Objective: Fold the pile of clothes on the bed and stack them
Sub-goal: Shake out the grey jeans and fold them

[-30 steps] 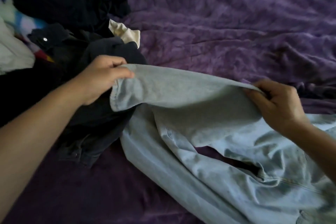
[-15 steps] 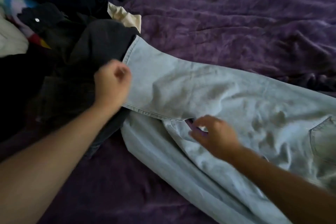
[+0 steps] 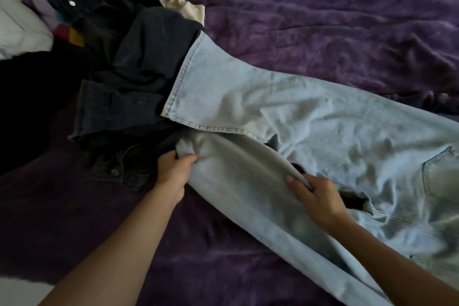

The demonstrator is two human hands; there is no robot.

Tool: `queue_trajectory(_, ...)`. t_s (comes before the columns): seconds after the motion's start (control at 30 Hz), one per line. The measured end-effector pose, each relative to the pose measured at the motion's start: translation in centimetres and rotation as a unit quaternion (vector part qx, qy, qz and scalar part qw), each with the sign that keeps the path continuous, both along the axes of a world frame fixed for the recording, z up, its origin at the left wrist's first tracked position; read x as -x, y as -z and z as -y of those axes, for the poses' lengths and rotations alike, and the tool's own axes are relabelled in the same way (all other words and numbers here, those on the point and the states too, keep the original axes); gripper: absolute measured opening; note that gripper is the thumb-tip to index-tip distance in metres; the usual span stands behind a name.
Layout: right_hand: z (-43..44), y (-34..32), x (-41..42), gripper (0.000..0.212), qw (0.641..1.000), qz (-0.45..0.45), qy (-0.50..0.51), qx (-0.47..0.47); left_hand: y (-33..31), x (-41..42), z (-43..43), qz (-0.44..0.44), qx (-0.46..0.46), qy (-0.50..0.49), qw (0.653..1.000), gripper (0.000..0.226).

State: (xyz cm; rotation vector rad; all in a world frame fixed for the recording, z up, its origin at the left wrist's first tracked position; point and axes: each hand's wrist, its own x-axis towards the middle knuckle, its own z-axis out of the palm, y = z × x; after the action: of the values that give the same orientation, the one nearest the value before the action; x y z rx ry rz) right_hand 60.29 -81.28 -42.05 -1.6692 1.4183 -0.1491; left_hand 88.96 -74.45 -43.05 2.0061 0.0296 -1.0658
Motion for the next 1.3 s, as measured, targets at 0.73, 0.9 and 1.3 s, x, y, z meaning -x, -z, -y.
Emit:
queue_trajectory(0.73, -10.6, -1.0, 11.6, 0.058, 0.967, -0.211, -0.003, 0.143, 0.4, 6.6, -16.8, 0.092, -0.073, 0.179, 0.977, 0.051)
queue_trajectory(0.9, -13.0, 0.8, 9.9, 0.059, 0.961, -0.259, 0.047, 0.086, 0.9, 8.1, -14.9, -0.060, -0.009, 0.242, 0.968, 0.018)
queue_trajectory(1.3, -12.8, -0.3, 0.9, 0.059, 0.959, -0.222, 0.104, 0.143, -9.3, -11.7, -10.4, 0.445, -0.088, 0.311, 0.835, 0.018)
